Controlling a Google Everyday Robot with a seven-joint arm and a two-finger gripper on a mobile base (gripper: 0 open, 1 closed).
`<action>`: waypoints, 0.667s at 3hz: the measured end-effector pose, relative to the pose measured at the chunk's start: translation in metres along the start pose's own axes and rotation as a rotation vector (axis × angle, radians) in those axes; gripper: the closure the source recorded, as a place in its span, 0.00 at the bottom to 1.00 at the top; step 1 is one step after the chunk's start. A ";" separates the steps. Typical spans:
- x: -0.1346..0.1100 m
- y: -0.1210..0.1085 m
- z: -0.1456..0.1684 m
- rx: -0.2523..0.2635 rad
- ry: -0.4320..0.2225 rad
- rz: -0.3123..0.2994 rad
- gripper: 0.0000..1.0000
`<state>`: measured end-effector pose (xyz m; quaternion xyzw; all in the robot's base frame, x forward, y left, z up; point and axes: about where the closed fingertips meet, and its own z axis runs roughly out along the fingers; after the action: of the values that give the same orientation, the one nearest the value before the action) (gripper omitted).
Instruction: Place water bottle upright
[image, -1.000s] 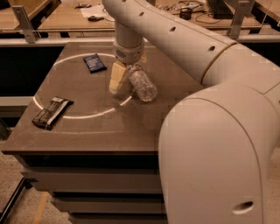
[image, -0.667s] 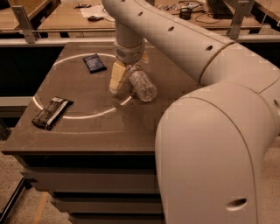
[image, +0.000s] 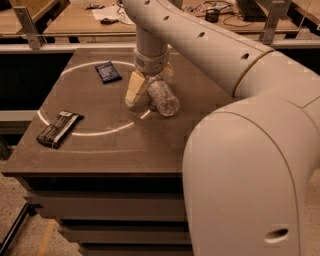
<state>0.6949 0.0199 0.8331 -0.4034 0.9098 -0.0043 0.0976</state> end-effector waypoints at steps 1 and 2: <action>0.002 -0.001 0.005 0.008 0.008 0.034 0.01; 0.002 -0.004 0.007 0.030 0.019 0.061 0.18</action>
Offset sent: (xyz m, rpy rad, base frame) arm 0.0024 -0.0077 -0.0033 -0.0471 -0.0146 -0.1088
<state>0.6975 0.0165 0.8259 -0.3741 0.9223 -0.0188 0.0949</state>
